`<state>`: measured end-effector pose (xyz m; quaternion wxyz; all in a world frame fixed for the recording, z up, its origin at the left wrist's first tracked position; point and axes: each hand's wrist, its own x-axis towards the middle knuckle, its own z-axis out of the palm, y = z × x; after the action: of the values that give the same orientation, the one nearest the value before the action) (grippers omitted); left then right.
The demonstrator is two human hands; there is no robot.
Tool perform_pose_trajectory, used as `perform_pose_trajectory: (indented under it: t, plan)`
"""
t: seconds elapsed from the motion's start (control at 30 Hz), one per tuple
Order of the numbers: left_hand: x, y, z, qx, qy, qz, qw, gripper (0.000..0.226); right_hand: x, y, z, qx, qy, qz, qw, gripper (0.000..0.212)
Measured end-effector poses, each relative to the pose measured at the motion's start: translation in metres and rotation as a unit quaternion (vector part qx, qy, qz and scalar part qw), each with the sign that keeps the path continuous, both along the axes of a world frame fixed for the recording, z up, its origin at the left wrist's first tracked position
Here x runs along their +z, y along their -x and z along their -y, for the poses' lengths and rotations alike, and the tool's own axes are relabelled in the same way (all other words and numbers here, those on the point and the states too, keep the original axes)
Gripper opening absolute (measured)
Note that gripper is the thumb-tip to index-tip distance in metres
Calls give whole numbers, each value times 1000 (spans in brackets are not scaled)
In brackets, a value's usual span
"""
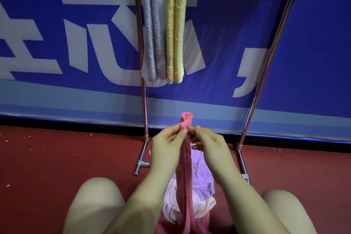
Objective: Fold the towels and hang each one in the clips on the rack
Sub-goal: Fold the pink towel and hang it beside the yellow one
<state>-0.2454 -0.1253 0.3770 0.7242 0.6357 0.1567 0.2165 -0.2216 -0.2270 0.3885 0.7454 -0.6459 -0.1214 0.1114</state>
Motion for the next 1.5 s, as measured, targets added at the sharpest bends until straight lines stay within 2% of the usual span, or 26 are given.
perform_pose_trajectory:
  t: [0.07, 0.13, 0.2, 0.23, 0.3, 0.37, 0.5, 0.7, 0.8, 1.0, 1.07, 1.13, 1.17, 1.23, 1.27, 1.37, 1.5]
  plan:
    - [0, -2, -5, -7, 12, -9, 1000, 18, 0, -4, 4, -24, 34, 25, 999, 23]
    - [5, -3, -12, -52, 21, -12, 998, 18, 0, -13, 11, -75, 84, 65, 992, 7]
    - [15, -4, -18, -130, 32, -1, 991, 18, -1, -26, 19, -54, 97, 66, 992, 34]
    - [21, -4, -22, -170, 39, 7, 985, 19, 0, -33, 22, -7, 71, 52, 996, 49]
    - [38, -5, -28, -227, 34, 23, 973, 20, 6, -43, 25, 94, -1, 9, 996, 60]
    - [56, -7, -34, -254, 10, 30, 967, 21, 17, -48, 26, 148, -32, -2, 988, 55]
    - [91, -12, -47, -247, -56, 37, 967, 20, 48, -54, 26, 123, -26, 35, 991, 36]
    - [153, -20, -62, -257, -114, 26, 959, 17, 116, -59, 25, 157, 2, 99, 983, 13]
    - [185, -20, -69, -268, -133, 27, 954, 18, 154, -59, 24, 164, 34, 133, 977, 12]
    - [224, -19, -71, -294, -59, 82, 950, 26, 217, -58, 16, 183, 66, 185, 963, 17]
    - [227, -21, -71, -306, 7, 115, 945, 33, 234, -59, 13, 200, 68, 188, 959, 17]
    - [224, -25, -73, -335, 63, 131, 931, 29, 250, -61, 12, 216, 66, 187, 956, 16]
    - [220, -28, -73, -349, 64, 130, 926, 29, 257, -62, 12, 221, 62, 184, 956, 17]
    - [206, -33, -73, -371, 28, 89, 924, 52, 269, -65, 11, 227, 48, 170, 958, 17]
    - [199, -35, -71, -379, 17, 62, 923, 54, 273, -67, 11, 225, 44, 163, 960, 17]
    - [183, -35, -59, -381, -16, 8, 924, 26, 283, -74, 11, 192, 55, 148, 969, 15]
    - [176, -36, -49, -379, -32, 9, 925, 18, 284, -92, 17, 119, 115, 127, 978, 12]
